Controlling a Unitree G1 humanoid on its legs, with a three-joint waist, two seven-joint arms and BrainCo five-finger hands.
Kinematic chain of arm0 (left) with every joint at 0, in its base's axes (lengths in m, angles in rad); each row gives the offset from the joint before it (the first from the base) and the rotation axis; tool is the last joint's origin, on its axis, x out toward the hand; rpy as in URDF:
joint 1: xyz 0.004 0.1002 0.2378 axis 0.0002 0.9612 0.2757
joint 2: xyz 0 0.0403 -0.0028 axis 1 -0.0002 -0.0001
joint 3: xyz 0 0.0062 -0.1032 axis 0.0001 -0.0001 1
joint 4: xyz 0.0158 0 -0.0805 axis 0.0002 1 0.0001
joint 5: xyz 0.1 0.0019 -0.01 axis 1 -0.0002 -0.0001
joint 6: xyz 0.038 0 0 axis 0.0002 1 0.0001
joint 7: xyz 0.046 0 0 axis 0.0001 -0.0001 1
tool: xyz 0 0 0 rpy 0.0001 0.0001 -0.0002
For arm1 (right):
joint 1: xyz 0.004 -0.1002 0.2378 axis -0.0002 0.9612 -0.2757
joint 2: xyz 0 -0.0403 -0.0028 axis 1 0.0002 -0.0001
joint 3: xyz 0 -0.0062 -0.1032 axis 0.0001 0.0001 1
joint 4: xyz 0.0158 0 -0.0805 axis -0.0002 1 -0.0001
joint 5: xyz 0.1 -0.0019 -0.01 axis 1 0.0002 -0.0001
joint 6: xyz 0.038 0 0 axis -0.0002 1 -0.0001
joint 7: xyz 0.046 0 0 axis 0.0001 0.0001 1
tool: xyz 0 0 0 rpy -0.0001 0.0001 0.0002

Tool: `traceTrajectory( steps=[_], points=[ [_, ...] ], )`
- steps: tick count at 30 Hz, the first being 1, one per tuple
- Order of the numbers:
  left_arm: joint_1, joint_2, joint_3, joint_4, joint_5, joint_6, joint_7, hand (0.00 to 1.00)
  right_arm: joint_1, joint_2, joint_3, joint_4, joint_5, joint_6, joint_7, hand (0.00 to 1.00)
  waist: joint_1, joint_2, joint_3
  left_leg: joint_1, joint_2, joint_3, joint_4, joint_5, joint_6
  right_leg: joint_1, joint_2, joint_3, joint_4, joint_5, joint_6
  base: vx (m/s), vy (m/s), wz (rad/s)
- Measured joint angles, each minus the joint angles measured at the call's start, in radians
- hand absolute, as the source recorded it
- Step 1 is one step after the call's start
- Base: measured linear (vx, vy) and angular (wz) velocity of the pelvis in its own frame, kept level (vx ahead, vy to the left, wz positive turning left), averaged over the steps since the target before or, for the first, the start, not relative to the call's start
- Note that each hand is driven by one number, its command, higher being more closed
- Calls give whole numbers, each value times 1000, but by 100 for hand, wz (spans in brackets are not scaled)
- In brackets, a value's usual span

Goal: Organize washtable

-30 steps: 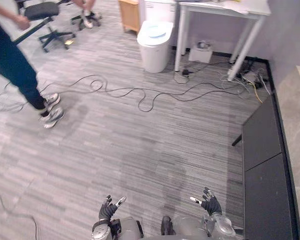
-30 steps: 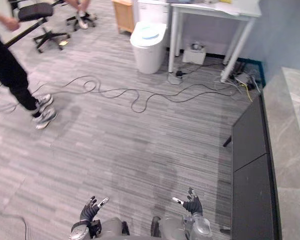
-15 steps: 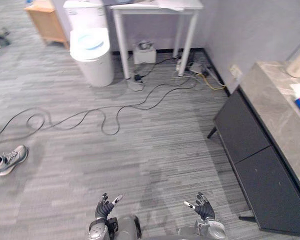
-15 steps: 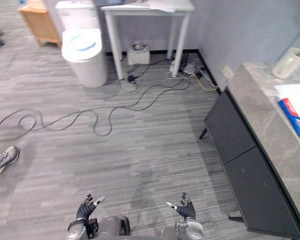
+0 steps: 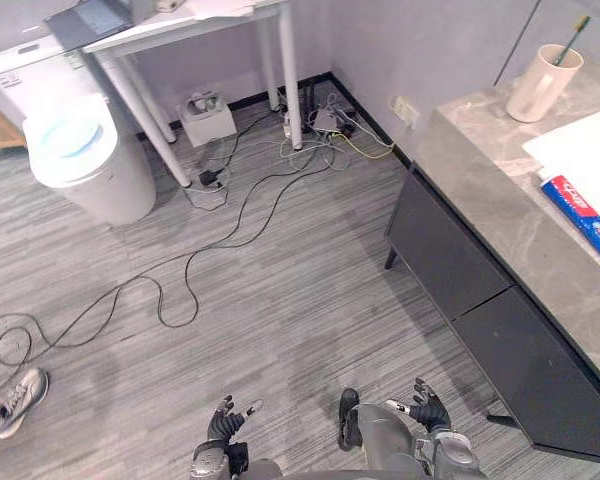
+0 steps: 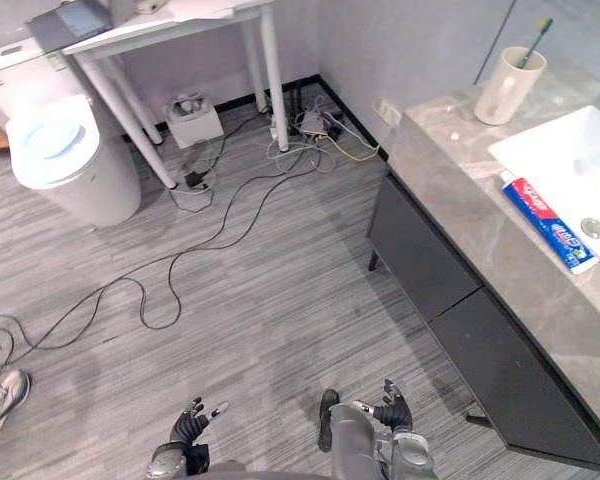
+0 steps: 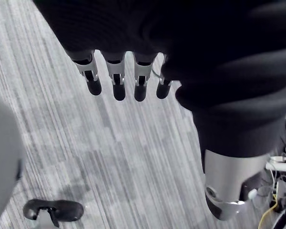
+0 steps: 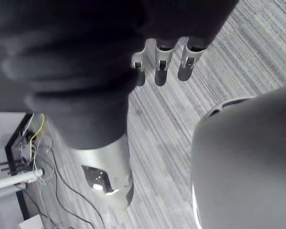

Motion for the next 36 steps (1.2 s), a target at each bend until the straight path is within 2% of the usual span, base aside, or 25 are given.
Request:
traceTrajectory(
  steps=[1, 2, 4, 5, 8, 9, 11, 12, 13, 14, 15, 16, 18, 20, 21, 23, 24, 25, 26, 27, 28, 30, 33, 34, 36],
  points=[
    [0, -1, 2, -5, 0, 0, 0, 0, 1, 0, -5, 1, 4, 0, -1, 0, -1, 0, 0, -19, -1, 0, 4, -6, 11, 19, 3, 17, -9, -3, -2, 274, -49, -106],
    [0, -2, 2, -17, 0, -1, 0, 0, 1, 0, -22, 4, 9, 0, -1, 0, 1, -3, -1, -82, -28, -9, -42, -20, 33, 45, 4, 82, -23, -9, -1, 191, 18, -103],
    [0, -4, 2, -22, 0, -2, 0, 0, 2, -1, -24, 5, 12, 1, -1, 0, 1, -3, -1, -120, -55, -17, -109, -27, 43, 56, 4, 135, -32, -10, 4, 206, 54, -103],
    [-1, -7, 4, -23, 0, -2, 0, 0, 12, 4, -36, 4, 12, 2, 0, 0, 3, -2, -2, -152, -85, -46, -183, -29, 45, 69, 4, 180, -39, -13, 11, 168, 80, -106],
    [-1, -8, 5, -29, 0, -4, 1, 0, 20, 7, -42, 3, 13, 4, -2, 0, 14, -3, -1, -188, -163, -181, -375, -24, 36, 97, 13, 296, -44, -31, 40, 269, 172, -127],
    [-1, -7, 6, -29, 0, -7, 1, 0, 22, 9, -42, 3, 12, 4, -2, 0, 18, -2, -2, -182, -187, -243, -469, -13, 22, 101, 21, 341, -45, -42, 59, 184, 188, -131],
    [3, -11, 6, -27, 0, -14, 1, 0, 29, 11, -39, 2, 11, 4, -1, 0, 27, 11, -11, -170, -182, -279, -572, 0, 28, 106, 50, 414, -35, -68, 94, 297, 325, -134],
    [7, -18, 13, -25, 0, -14, 0, 0, 31, 11, -37, 3, 9, 7, -1, 0, 34, 18, -24, -150, -169, -250, -586, 99, 79, 106, 59, 448, -9, -105, 115, 363, 393, -117],
    [13, -1, 20, -24, 1, -13, 0, 0, 36, 33, -33, 2, 0, 10, -1, 0, 33, -23, -42, -127, -181, -191, -597, 84, 97, 97, 29, 462, 18, -137, 140, 298, 313, -114],
    [16, 7, 27, -26, 1, -13, 0, 0, 42, 46, -30, 3, -5, 11, 1, 0, 35, -32, -46, -113, -191, -166, -613, 77, 103, 84, 8, 452, 32, -148, 156, 258, 247, -98],
    [16, 16, 36, -24, 0, -11, 0, 0, 49, 70, -29, 3, -9, 16, 2, 0, 44, -61, -62, -86, -202, -120, -632, 69, 120, 65, -25, 404, 66, -153, 182, 219, 191, -109],
    [15, 19, 36, -23, 0, -9, 0, 0, 51, 79, -28, 4, -11, 19, 5, 0, 55, -73, -69, -51, -206, -76, -652, 61, 131, 33, -46, 336, 112, -155, 217, 203, 176, -104],
    [13, 22, 31, -8, 0, -7, -1, 0, 42, 78, -28, 7, -12, 19, 6, 0, 51, -72, -69, 4, -208, -32, -688, 58, 137, 4, -75, 222, 183, -160, 256, 183, 148, -78],
    [-1, 27, 0, 28, 0, 3, 0, 0, 18, 57, -13, 26, -23, 19, 4, 0, 37, -53, -68, 63, -201, -6, -740, 58, 138, -33, -127, 34, 223, -183, 213, 186, 114, -58],
    [-4, 26, -11, 31, 0, 4, -1, 0, 11, 49, -3, 26, -32, 19, 5, 0, 21, -43, -69, 70, -190, -6, -755, 58, 138, -50, -128, -6, 205, -186, 203, 203, 5, -21],
    [-26, 25, -29, 55, 0, 8, -1, 0, -13, 31, 9, 29, -41, 19, 5, 0, 11, -17, -58, 83, -159, -1, -776, 58, 137, -104, -113, -52, 181, -184, 193, 183, -53, -15],
    [-28, 27, -44, 67, 1, 11, -2, 0, -33, 21, 10, 38, -42, 19, 4, 0, 4, 0, -49, 100, -139, 9, -784, 58, 129, -137, -103, -65, 152, -161, 169, 161, -74, -20],
    [-24, 29, -49, 71, 1, 14, -4, 0, -39, 18, 11, 45, -43, 19, 4, 0, 0, 2, -48, 107, -135, 15, -784, 58, 123, -148, -105, -76, 119, -132, 160, 316, -156, -26],
    [-12, 46, -52, 77, 3, 18, -19, 0, -25, 19, 19, 44, -48, 19, 3, 0, 0, -40, -55, 150, -169, 23, -784, 46, 83, -153, -134, -76, 13, 51, 130, 262, -126, -21],
    [-25, 42, -46, 93, 3, 23, -19, 0, -29, 8, 25, 50, -46, 19, 6, 0, 1, -10, -47, 175, -148, 21, -789, 32, 62, -142, -118, -78, 41, 44, 128, 264, -125, -30],
    [-22, 35, -41, 93, 7, 22, -20, 0, -32, -3, 27, 50, -48, 19, 2, 0, -1, 16, -53, 182, -133, 27, -791, 34, 57, -142, -102, -74, 50, 30, 119, 211, -129, -28],
    [-26, 16, -39, 92, 11, 21, -20, 0, -38, -19, 26, 48, -48, 19, 4, 0, -2, 37, -53, 176, -115, 24, -754, 41, 45, -140, -84, -64, 51, -13, 110, 218, -213, -27],
    [-25, -9, -9, 82, 13, 21, -23, 0, -21, -11, 21, 46, -48, 20, 3, 0, -1, 34, -52, 157, -59, 4, -574, 42, 44, -46, -46, -55, -1, -35, 95, 245, -252, -12],
    [-26, -17, 16, 71, 17, 21, -24, 0, -7, -6, 22, 33, -47, 20, 3, 0, 0, 20, -44, 123, -23, -14, -431, 46, 36, 8, -28, -50, -27, -48, 91, 230, -199, -9],
    [-18, -31, 42, 40, 21, 21, -27, 0, 2, 1, 22, 14, -47, 20, 3, 0, 1, 20, -45, 42, 21, -49, -210, 45, 24, 55, -6, -29, -46, -61, 78, 178, -112, -36]
  ],
)
